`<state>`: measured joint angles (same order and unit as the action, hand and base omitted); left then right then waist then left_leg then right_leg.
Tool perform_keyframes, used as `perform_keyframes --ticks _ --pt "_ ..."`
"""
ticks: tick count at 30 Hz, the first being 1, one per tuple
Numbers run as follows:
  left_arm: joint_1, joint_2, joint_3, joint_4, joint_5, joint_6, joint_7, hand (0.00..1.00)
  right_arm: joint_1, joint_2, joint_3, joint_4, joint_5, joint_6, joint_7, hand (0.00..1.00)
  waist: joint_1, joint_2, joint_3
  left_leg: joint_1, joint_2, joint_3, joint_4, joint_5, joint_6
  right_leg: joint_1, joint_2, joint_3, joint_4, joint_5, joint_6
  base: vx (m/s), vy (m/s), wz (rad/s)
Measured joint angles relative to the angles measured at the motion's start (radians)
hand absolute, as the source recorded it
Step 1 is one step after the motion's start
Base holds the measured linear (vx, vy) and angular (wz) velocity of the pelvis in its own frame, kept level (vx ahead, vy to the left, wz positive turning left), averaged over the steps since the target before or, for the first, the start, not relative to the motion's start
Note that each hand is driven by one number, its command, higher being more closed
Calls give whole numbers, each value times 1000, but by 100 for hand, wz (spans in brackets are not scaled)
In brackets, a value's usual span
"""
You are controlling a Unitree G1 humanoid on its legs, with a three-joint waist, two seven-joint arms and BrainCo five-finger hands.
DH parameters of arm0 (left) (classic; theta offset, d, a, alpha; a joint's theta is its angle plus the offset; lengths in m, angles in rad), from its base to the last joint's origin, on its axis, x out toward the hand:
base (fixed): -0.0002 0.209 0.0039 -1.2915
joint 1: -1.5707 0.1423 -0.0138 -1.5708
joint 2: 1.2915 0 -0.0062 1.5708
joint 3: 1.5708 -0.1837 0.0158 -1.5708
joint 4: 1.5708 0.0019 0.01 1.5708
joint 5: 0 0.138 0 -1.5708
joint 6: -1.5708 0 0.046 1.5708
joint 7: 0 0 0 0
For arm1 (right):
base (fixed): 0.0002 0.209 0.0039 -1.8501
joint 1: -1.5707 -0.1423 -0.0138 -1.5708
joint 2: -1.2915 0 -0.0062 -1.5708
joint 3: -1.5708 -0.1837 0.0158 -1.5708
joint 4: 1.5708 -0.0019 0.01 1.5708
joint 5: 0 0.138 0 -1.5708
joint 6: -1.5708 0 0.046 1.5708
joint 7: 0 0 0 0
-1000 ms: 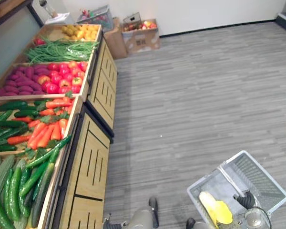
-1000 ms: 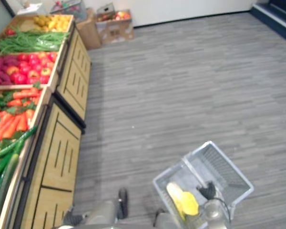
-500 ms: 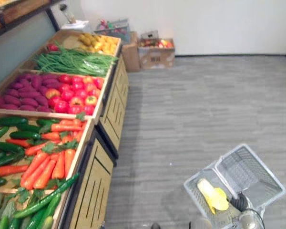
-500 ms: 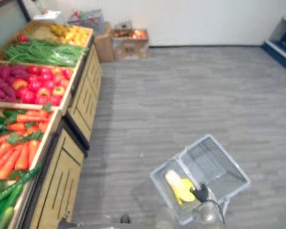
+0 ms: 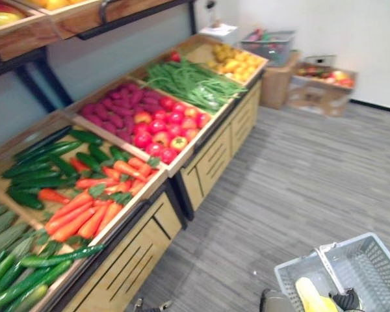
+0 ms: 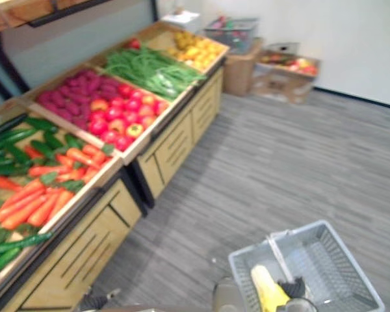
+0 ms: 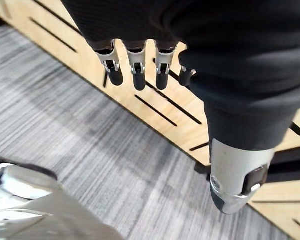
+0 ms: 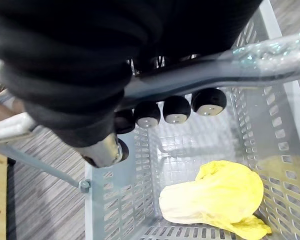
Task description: Pick vegetable in the basket
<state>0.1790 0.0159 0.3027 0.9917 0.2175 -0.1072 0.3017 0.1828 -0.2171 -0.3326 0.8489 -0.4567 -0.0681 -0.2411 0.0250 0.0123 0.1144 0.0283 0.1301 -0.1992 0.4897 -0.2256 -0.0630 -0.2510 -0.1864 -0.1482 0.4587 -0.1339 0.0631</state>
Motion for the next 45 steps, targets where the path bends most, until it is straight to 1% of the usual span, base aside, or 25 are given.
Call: perform_keyframes --ticks 2,4,5,7,8,11,14,20,22,23,24,25,26,28,29,30,31,35,36,37,38,39,40,42,45 --pt "7 3 9 14 -32 0 -3 0 10 -3 -22 16 2 -4 0 100 1 -3 2 -28 82 224 55 59 1 120 -15 -116 -74 -13 -22 236 -422 149" --pt "12 8 8 37 -48 2 -6 0 2 -15 -49 29 5 -7 0 100 2 -4 3 -42 117 403 51 75 14 189 -20 -185 -137 -23 -22 72 -263 118" --pt "22 8 10 45 -48 3 -14 0 -8 -24 -52 31 5 -8 1 100 2 -3 4 -50 111 463 25 76 16 203 -20 -211 -158 -33 -9 12 -196 93" --pt "40 8 19 61 -48 9 -26 0 -21 -28 -52 31 5 -10 2 100 3 -1 4 -57 76 498 -74 76 6 206 -15 -242 -182 -36 0 -22 -80 63" --pt "43 7 28 76 -46 17 -32 0 -28 -32 -52 31 3 -15 5 100 4 4 4 -56 44 500 -174 96 -11 206 -6 -258 -199 -30 8 -5 -4 53" --pt "55 2 63 94 -42 32 -43 0 -34 -31 -55 32 4 -31 12 100 3 16 0 -17 -3 507 -383 132 -15 204 -4 -281 -223 -12 27 28 70 66" --pt "57 -5 67 94 -40 33 -44 0 -41 -32 -57 32 3 -29 11 100 7 28 0 -26 -39 470 -440 160 3 224 -12 -302 -285 31 38 32 95 52" --pt "34 -2 54 93 -39 32 -44 0 -41 -28 -60 70 1 -26 10 100 7 22 5 -5 -68 462 -445 160 4 277 -47 -356 -288 33 48 95 67 30" --pt "30 4 44 95 -37 32 -44 0 -44 -27 -65 70 0 -25 8 100 4 16 6 22 -90 461 -471 147 9 273 -86 -366 -219 -11 67 93 65 17" --pt "24 14 28 106 -38 32 -44 0 -37 -27 -75 71 1 -24 7 100 3 7 7 44 -106 458 -471 124 17 270 -124 -364 -142 -41 83 92 79 27" --pt "21 20 16 113 -37 32 -43 0 -33 -30 -78 71 2 -23 5 100 3 5 8 56 -111 453 -471 114 26 259 -139 -357 -81 -45 87 84 82 25" --pt "23 31 -5 116 -34 32 -43 0 -35 -30 -80 71 2 -21 2 100 2 -2 8 76 -119 449 -469 105 31 198 -182 -307 85 -35 72 89 86 18" --pt "22 54 -26 114 -15 32 -43 0 -37 -20 -58 72 2 -21 4 100 2 -25 10 92 -127 437 -468 97 36 133 -207 -229 224 2 23 114 79 24" --pt "18 90 -43 109 -7 31 -44 0 -42 12 -46 88 4 -22 3 100 -7 -66 15 117 -128 402 -469 100 43 64 -214 -135 370 93 14 141 17 39" --pt "12 101 -44 100 -7 32 -43 0 -48 30 -39 113 4 -23 6 100 -22 -57 17 132 -110 378 -462 96 48 41 -184 -97 392 51 20 164 -33 50" --pt "12 105 -44 99 -8 32 -43 0 -45 39 -35 114 5 -24 7 100 -25 -62 19 130 -96 372 -460 94 48 42 -164 -84 363 10 23 202 -82 61" --pt "1 111 -39 98 -11 31 -43 0 -40 47 -27 118 6 -26 8 100 -28 -65 23 129 -73 350 -453 87 40 42 -119 -75 284 -31 20 160 -89 51" --pt "-40 94 2 88 -19 29 -42 0 -41 51 -51 158 44 -26 9 100 -32 -53 35 130 -11 282 -451 72 6 42 -3 28 -40 -22 34 196 -185 52" --pt "-52 89 23 80 -20 26 -38 0 -33 62 -75 164 59 -24 9 100 -34 -65 37 126 1 258 -446 57 -22 50 18 109 -182 -2 57 216 -286 55" --pt "-54 91 41 80 -20 23 -35 0 -29 70 -89 169 69 -26 9 100 -33 -77 37 120 1 245 -439 46 -39 58 15 140 -233 28 66 259 -415 76" --pt "-71 69 75 81 -32 23 -32 0 -26 78 -137 189 81 -21 7 100 -39 -64 44 120 38 223 -427 28 -66 74 47 113 -207 91 63 221 -352 61" --pt "-71 53 86 73 -47 19 -32 0 -21 79 -153 188 89 -21 4 100 -40 -58 43 116 52 236 -423 30 -68 72 56 97 -190 68 58 279 -381 71" --pt "-75 26 111 66 -59 19 -32 0 -22 80 -174 189 111 -19 5 100 -44 -39 47 118 74 261 -420 46 -86 61 61 61 -137 24 41 198 -203 47" --pt "-72 2 140 66 -59 20 -31 0 -9 86 -201 189 114 -15 8 100 -48 -27 46 139 93 285 -453 96 -113 65 65 29 -79 -25 24 240 -271 55" --pt "-66 -17 198 66 -92 22 -28 0 -5 90 -210 191 114 -15 11 100 -45 -8 31 131 118 298 -459 154 -117 81 78 -23 -74 -59 -5 160 -200 42"
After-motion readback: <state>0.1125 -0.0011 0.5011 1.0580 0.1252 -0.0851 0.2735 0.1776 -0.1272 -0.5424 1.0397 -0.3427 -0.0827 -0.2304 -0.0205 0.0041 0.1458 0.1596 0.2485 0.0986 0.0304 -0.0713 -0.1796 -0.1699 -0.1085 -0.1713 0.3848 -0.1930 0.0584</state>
